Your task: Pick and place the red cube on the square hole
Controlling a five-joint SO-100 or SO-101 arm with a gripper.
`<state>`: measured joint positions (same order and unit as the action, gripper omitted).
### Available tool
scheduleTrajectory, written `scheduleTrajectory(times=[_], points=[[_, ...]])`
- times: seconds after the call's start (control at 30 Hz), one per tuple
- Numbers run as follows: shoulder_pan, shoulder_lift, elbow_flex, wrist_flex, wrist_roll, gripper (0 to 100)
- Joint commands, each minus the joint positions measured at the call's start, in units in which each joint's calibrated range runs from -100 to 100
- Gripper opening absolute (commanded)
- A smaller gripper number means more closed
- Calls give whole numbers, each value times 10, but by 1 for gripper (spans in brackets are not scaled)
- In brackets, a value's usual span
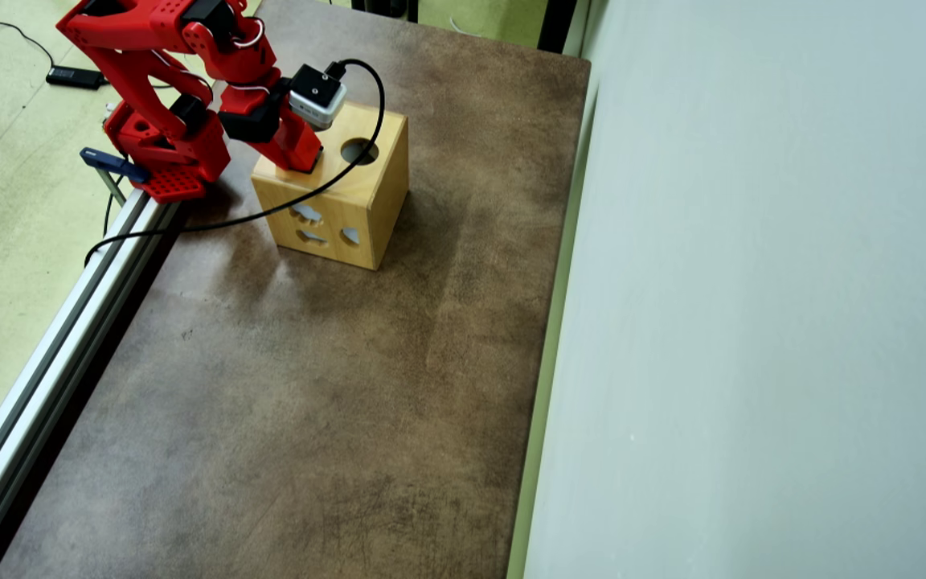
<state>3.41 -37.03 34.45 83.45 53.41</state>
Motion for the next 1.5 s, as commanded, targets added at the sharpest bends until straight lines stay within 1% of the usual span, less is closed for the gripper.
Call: scheduleTrajectory(times=[0.0,0.07,0.13,0.27,0.4,0.5,0.53,1.13,1.33,1.47], points=[[-1,-3,1,-3,-1,8],[-1,-3,1,-3,-2,15],[-1,-3,1,-3,-10,25],[-2,-3,3,-3,-43,49],[-2,-3,4,-3,-49,74],[-2,-3,2,1,-49,85],[-2,-3,3,1,-49,86],[1,-7,2,9,-44,85],[-1,-119,3,17,-44,85],[-2,-173,1,73,-44,85]])
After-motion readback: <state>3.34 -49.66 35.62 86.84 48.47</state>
